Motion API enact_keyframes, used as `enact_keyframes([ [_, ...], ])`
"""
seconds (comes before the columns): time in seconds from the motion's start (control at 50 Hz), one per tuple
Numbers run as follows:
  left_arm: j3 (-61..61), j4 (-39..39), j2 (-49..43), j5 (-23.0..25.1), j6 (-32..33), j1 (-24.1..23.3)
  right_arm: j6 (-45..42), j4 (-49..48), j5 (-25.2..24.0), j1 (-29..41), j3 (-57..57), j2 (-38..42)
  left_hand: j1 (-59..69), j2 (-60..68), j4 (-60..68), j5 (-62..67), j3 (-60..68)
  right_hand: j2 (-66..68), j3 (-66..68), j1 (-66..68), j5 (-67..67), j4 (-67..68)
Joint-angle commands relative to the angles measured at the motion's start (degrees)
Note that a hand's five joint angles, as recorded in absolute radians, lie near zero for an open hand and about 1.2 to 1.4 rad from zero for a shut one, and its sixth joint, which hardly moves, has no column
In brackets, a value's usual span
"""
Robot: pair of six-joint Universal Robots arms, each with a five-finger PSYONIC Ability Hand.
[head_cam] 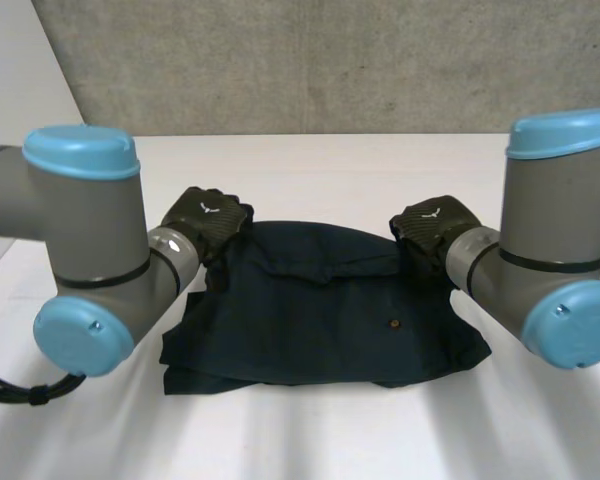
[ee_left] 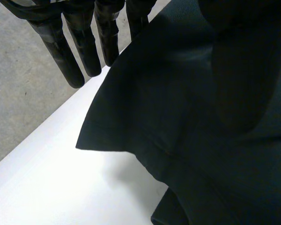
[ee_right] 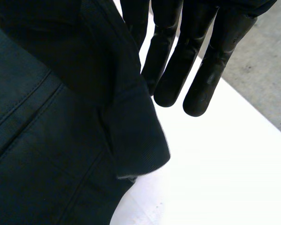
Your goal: Fold the shorts.
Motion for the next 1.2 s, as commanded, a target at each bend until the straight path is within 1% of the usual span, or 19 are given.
enact_keyframes([
  [0.02, -8.5, 7.9, 2.8, 0.0, -0.1, 0.3, -0.3, -2.7, -0.7, -1.3, 5.0, -3.4, 8.2, 8.6, 8.6, 8.4, 8.7, 13.2, 12.3, 23.7, 13.1, 12.0],
  [0.08, -10.0, 10.0, 2.9, 0.1, -0.1, 0.3, -0.3, -2.8, -0.7, -1.3, 5.7, -3.5, 8.6, 9.0, 9.0, 8.8, 9.0, 13.2, 12.3, 23.7, 13.1, 12.0],
  [0.22, -10.0, 12.2, 2.7, -0.1, -0.7, 0.6, -0.3, -3.0, -0.7, -1.4, 5.8, -3.4, 8.2, 8.6, 8.7, 8.5, 8.7, 13.2, 12.3, 23.7, 13.1, 12.0],
  [0.3, -10.1, 14.2, 5.9, 0.1, -3.5, 1.7, -0.3, -3.0, -0.7, -1.4, 5.7, -3.4, 6.2, 6.6, 6.6, 6.4, 6.7, 13.2, 12.3, 23.7, 13.1, 12.0],
  [0.36, -10.8, 14.8, 10.0, 0.5, -7.5, 3.5, -0.3, -3.0, -0.6, -1.3, 5.7, -3.4, 5.0, 5.4, 5.5, 5.3, 5.5, 13.2, 12.3, 23.7, 13.1, 12.0],
  [0.38, -11.6, 14.8, 11.8, 1.1, -9.8, 4.2, -0.3, -3.0, -0.7, -1.4, 5.7, -3.4, 5.5, 5.9, 6.0, 5.8, 6.0, 13.2, 12.3, 23.7, 13.1, 12.0],
  [0.44, -12.9, 14.6, 13.6, 3.6, -13.0, 4.7, -0.3, -3.0, -0.7, -1.4, 5.7, -3.4, 6.7, 7.1, 7.1, 6.9, 7.2, 13.2, 12.3, 23.7, 13.1, 12.0],
  [0.46, -13.7, 14.0, 14.0, 6.1, -14.7, 4.9, -0.3, -3.0, -0.7, -1.4, 5.7, -3.4, 8.2, 8.6, 8.6, 8.4, 8.7, 13.2, 12.3, 23.7, 13.1, 12.0],
  [0.54, -16.8, 12.2, 14.1, 10.6, -16.3, 6.2, -0.3, -3.0, -0.7, -1.4, 5.9, -3.4, 11.8, 12.1, 12.2, 12.0, 12.2, 13.2, 12.3, 23.7, 13.1, 12.0],
  [0.62, -19.7, 11.1, 14.1, 11.1, -16.1, 7.5, -0.3, -3.2, -0.7, -1.3, 6.0, -3.1, 15.0, 15.3, 15.4, 15.2, 15.4, 13.2, 12.3, 23.7, 13.1, 12.0],
  [0.72, -19.8, 11.3, 12.8, 11.1, -16.2, 7.6, -0.6, -3.7, -0.7, -1.1, 6.1, -2.6, 14.5, 14.8, 14.9, 14.7, 14.9, 13.2, 12.3, 23.7, 13.1, 12.0],
  [0.78, -18.9, 11.3, 10.0, 11.1, -16.0, 7.6, -0.6, -3.7, -0.7, -1.0, 6.2, -2.3, 14.0, 14.3, 14.4, 14.2, 14.4, 13.2, 12.3, 23.7, 13.1, 12.0],
  [0.88, -16.0, 11.3, 6.0, 11.0, -16.0, 7.3, -0.8, -3.8, -0.7, -0.8, 6.6, -2.3, 12.1, 12.5, 12.5, 12.3, 12.6, 13.2, 12.3, 23.7, 13.1, 12.0],
  [1.06, -10.7, 11.8, 1.8, 10.9, -16.0, 6.7, -0.9, -3.9, -0.7, -0.7, 6.9, -2.1, 12.6, 13.0, 13.0, 12.8, 13.1, 13.2, 12.3, 23.7, 13.1, 12.0],
  [1.2, -8.1, 11.5, -1.3, 10.8, -16.0, 4.6, -1.0, -4.4, -0.7, -0.7, 7.2, -1.8, 15.6, 16.0, 16.0, 15.8, 16.1, 13.2, 12.3, 23.7, 13.1, 12.0],
])
